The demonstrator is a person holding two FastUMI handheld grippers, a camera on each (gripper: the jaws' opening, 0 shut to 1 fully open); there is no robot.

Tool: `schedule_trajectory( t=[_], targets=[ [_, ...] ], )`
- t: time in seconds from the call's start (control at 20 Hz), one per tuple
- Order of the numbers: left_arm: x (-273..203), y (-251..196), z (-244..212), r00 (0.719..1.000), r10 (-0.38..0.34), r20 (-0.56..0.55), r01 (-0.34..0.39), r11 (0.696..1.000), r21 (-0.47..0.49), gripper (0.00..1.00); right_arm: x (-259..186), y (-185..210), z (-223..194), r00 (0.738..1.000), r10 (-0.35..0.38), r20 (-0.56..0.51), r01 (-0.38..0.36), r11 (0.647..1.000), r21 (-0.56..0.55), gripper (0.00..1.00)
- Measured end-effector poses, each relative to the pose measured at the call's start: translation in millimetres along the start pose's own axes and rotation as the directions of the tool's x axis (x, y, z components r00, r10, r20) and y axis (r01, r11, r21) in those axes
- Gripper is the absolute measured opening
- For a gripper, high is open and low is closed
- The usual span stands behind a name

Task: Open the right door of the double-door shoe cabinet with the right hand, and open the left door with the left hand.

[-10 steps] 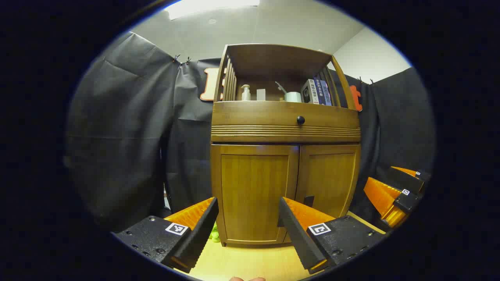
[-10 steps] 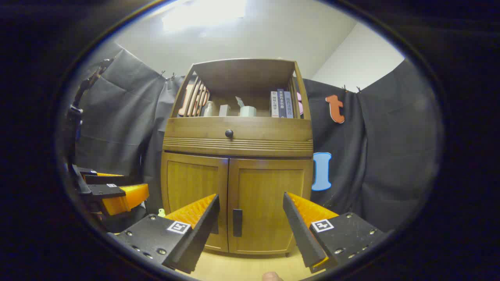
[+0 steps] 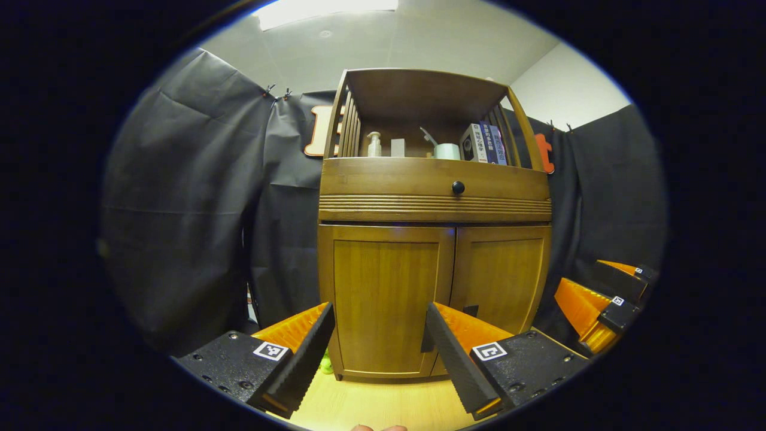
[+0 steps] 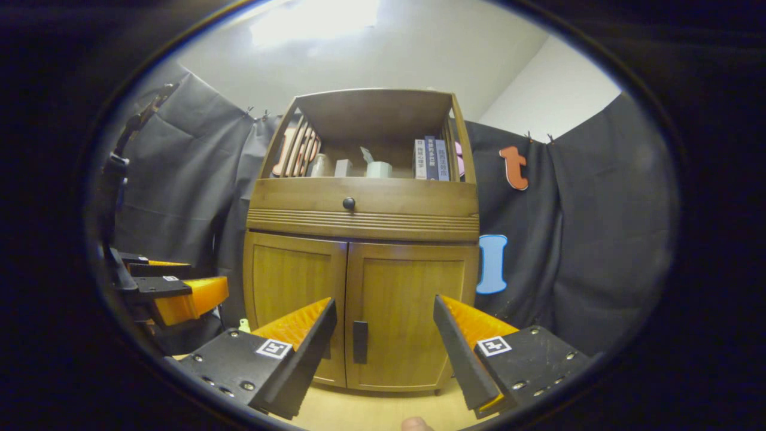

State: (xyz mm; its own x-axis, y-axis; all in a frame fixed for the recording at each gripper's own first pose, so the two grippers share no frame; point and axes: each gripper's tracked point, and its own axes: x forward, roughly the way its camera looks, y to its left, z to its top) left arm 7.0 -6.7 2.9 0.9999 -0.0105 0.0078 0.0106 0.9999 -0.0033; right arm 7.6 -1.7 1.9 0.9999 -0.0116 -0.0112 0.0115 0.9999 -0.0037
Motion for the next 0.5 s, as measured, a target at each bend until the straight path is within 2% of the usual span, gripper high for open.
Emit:
schedule_trajectory(
  t=[0.1,0.15,0.25,0.45,0.5],
  targets=[
    [1,1,0,1.0,0.005,0.0,-0.005,1.0,0.001,0.96,3,-2,0,1.0,-0.002,-0.002,0.002,1.0,0.001,0.95],
    [1,2,0,1.0,0.008,-0.001,-0.008,1.0,0.0,0.92,6,-2,-1,1.0,-0.001,-0.003,0.001,1.0,0.0,0.95],
    [1,4,-1,1.0,0.013,-0.005,-0.013,1.0,-0.002,0.96,9,-1,-5,1.0,0.001,-0.008,-0.001,1.0,-0.002,0.97],
    [-3,16,3,0.999,0.039,0.0,-0.039,0.999,0.003,0.96,19,7,-22,0.999,0.02,-0.031,-0.02,1.0,0.005,0.97],
    [-5,22,3,0.999,0.051,0.003,-0.051,0.999,0.008,0.92,25,11,-29,0.999,0.026,-0.041,-0.026,1.0,0.002,0.97]
  ],
)
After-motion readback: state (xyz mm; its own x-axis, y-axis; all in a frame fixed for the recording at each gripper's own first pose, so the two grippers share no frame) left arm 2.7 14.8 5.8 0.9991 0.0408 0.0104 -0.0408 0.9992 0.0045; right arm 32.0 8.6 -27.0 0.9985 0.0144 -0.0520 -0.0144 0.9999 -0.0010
